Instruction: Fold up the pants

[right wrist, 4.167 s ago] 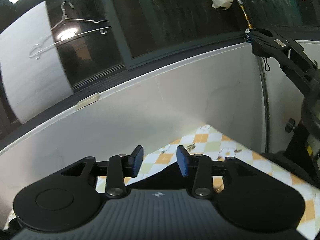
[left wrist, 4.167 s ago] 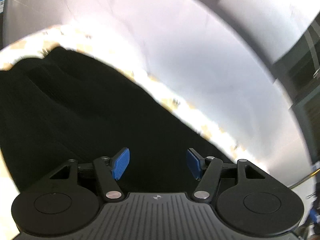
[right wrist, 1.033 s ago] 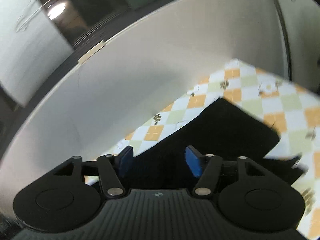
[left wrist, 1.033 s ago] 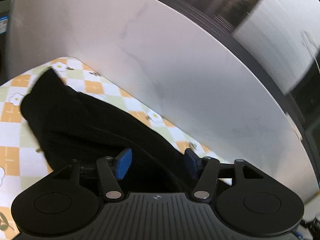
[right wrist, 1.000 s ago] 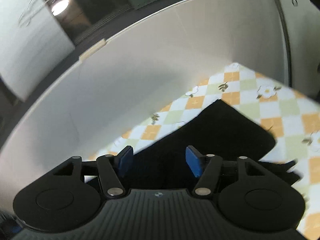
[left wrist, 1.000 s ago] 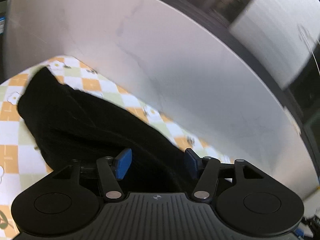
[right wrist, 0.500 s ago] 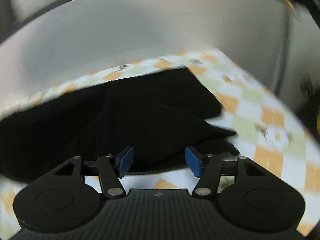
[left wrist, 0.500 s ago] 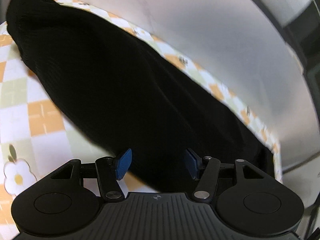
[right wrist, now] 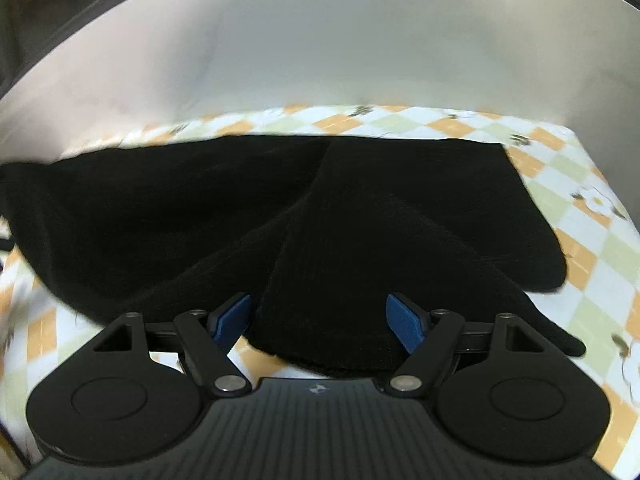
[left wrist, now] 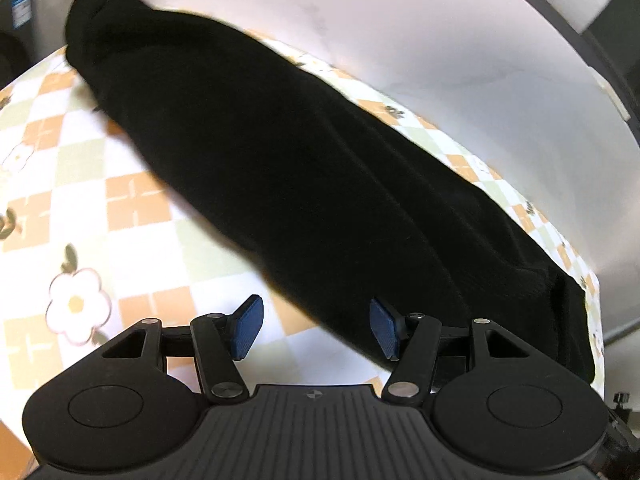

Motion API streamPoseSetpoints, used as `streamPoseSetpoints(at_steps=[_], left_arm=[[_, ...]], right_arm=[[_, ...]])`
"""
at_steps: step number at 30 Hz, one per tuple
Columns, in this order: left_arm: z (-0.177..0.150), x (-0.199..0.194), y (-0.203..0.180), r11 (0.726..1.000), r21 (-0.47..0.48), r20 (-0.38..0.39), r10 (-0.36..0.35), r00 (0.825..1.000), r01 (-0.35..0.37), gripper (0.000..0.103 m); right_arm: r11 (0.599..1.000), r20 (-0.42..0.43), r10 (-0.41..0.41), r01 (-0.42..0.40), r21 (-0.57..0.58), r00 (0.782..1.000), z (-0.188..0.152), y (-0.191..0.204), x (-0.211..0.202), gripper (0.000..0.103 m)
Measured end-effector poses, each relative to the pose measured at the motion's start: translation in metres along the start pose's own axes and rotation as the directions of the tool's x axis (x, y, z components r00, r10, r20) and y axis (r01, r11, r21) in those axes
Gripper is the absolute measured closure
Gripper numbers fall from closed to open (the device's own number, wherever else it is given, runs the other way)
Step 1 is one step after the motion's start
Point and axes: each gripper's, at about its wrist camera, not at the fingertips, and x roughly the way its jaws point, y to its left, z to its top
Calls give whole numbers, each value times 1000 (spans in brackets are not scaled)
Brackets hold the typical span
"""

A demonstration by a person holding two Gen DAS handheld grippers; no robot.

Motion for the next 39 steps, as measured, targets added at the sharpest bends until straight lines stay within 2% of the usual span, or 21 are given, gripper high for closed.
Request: streamPoseSetpoints(at_steps=[2, 5, 6, 7, 8, 10, 13, 14, 16, 18, 20, 21, 22, 24, 25, 27, 29, 31, 33, 36, 39], left_arm=[[-6, -1, -3, 1000, 11, 1, 14, 1000, -14, 42], [-3, 3, -10, 999, 39, -8, 24, 1000, -24, 42], [-5, 4, -12, 999, 48, -14, 24, 1000, -23, 42], [-5, 7, -16, 998, 58, -19, 24, 1000, -23, 42], [-6, 7, -17, 997, 67, -24, 24, 999, -23, 42], [-6, 6, -19, 997, 72, -32, 24, 999, -21, 42], [-7, 5, -19, 998, 59, -37, 18, 999, -16, 42], [-7, 4, -18, 999, 53, -37, 14, 999, -12, 42], [-6, 6, -18, 999, 52, -30, 8, 1000, -7, 42], [-5, 14, -25, 999, 47, -18, -18, 1000, 19, 42], [-6, 11, -32, 993, 78, -10, -83, 996, 84, 42], [-7, 11, -41, 988, 122, -12, -98, 995, 99, 42], [-8, 11, -51, 979, 171, -13, -110, 994, 110, 42], [-11, 8, -70, 956, 262, -6, -137, 991, 134, 42], [-12, 8, -76, 946, 294, -5, -144, 990, 139, 42], [-12, 9, -80, 938, 316, -8, -149, 989, 144, 42], [-11, 13, -76, 949, 282, -18, -143, 989, 143, 42], [-8, 19, -66, 967, 213, -30, -136, 990, 139, 42], [-5, 24, -56, 981, 144, -39, -123, 992, 128, 42], [-5, 27, -50, 988, 98, -45, -115, 992, 119, 42], [-5, 27, -52, 986, 117, -43, -111, 993, 116, 42]], right_arm=[[999, -31, 12, -13, -30, 999, -1, 1, 6, 23], [999, -17, 39, -39, 0, 999, -3, -8, 9, 24], [999, -15, 46, -46, 1, 999, -3, -9, 8, 32], [998, -12, 56, -56, -16, 998, -2, -10, 6, 46], [995, -9, 89, -89, -37, 996, -2, -12, 3, 52], [984, -7, 154, -154, -85, 988, -2, -15, -6, 80], [972, -2, 163, -161, -172, 987, 11, -24, -14, 90], [974, 26, 159, -152, -166, 987, 18, -32, -20, 90], [990, 119, 101, -88, -114, 988, 36, -54, -31, 90], [999, 231, -28, 31, -9, 972, 54, -79, -41, 90], [972, 297, -207, 161, 172, 932, 66, -102, -42, 73], [940, 297, -283, 203, 273, 912, 69, -112, -41, 52], [918, 291, -319, 218, 332, 902, 70, -116, -41, 47], [916, 311, -304, 186, 356, 901, 65, -114, -45, 46], [920, 323, -296, 177, 350, 899, 59, -109, -48, 42], [924, 328, -295, 181, 337, 898, 43, -97, -54, 39], [922, 305, -259, 141, 359, 916, 23, -91, -54, 39], [923, 255, -160, 53, 382, 954, 1, -84, -49, 39], [922, 184, -58, -18, 388, 981, -18, -74, -40, 39], [893, 123, 82, -128, 431, 989, -39, -61, -32, 40], [879, 103, 154, -184, 440, 983, -47, -44, -26, 40]])
